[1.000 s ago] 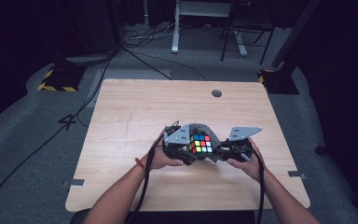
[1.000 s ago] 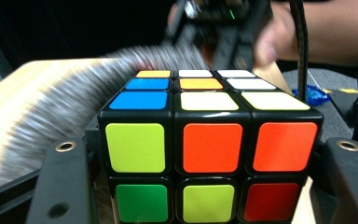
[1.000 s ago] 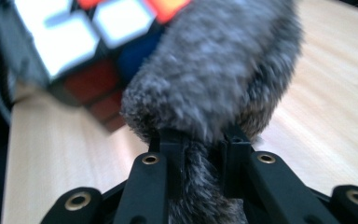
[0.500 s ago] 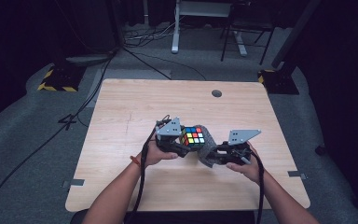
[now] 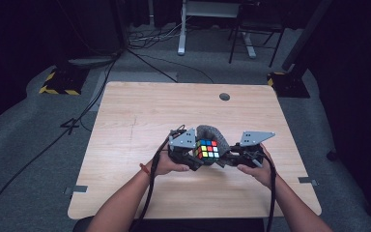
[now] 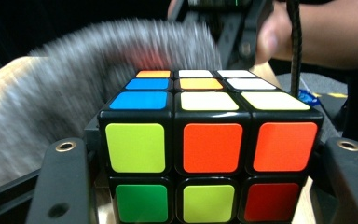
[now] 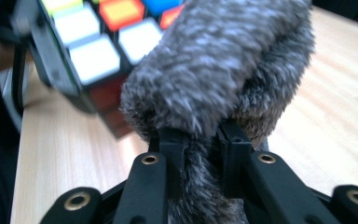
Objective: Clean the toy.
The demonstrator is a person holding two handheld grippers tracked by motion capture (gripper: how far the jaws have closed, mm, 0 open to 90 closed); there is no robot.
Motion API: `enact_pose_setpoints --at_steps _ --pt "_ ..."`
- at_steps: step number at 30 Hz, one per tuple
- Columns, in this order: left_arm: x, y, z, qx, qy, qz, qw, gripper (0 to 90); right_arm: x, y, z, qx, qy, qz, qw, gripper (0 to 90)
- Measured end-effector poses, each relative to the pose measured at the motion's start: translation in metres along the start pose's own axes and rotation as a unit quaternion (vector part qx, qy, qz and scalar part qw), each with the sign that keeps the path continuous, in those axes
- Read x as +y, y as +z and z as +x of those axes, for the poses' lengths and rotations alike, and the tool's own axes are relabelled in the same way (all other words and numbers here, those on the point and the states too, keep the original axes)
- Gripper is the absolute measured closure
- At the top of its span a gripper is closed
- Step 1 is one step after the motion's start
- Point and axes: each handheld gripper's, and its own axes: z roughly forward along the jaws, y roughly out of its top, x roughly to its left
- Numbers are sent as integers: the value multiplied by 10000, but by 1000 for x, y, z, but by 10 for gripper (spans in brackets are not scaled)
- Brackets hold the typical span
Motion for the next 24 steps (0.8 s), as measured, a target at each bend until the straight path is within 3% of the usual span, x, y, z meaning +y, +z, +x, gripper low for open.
enact_pose_setpoints --at_steps 8,12,16,21,24 --pt "-1 -8 5 146 -121 -148 9997 335 -8 24 8 382 -91 391 9985 757" --pt "-3 -13 10 158 -208 -210 9994 335 -7 21 10 520 -260 262 9980 757" --pt "-11 -16 18 246 -380 -200 9988 335 -4 10 9 567 -342 -68 9978 756" --pt "-13 -9 17 93 -385 -63 9992 335 2 -4 6 274 -307 -343 9986 755" --pt "-10 -1 10 -46 -257 26 9997 335 2 -10 1 84 -177 -467 9987 755"
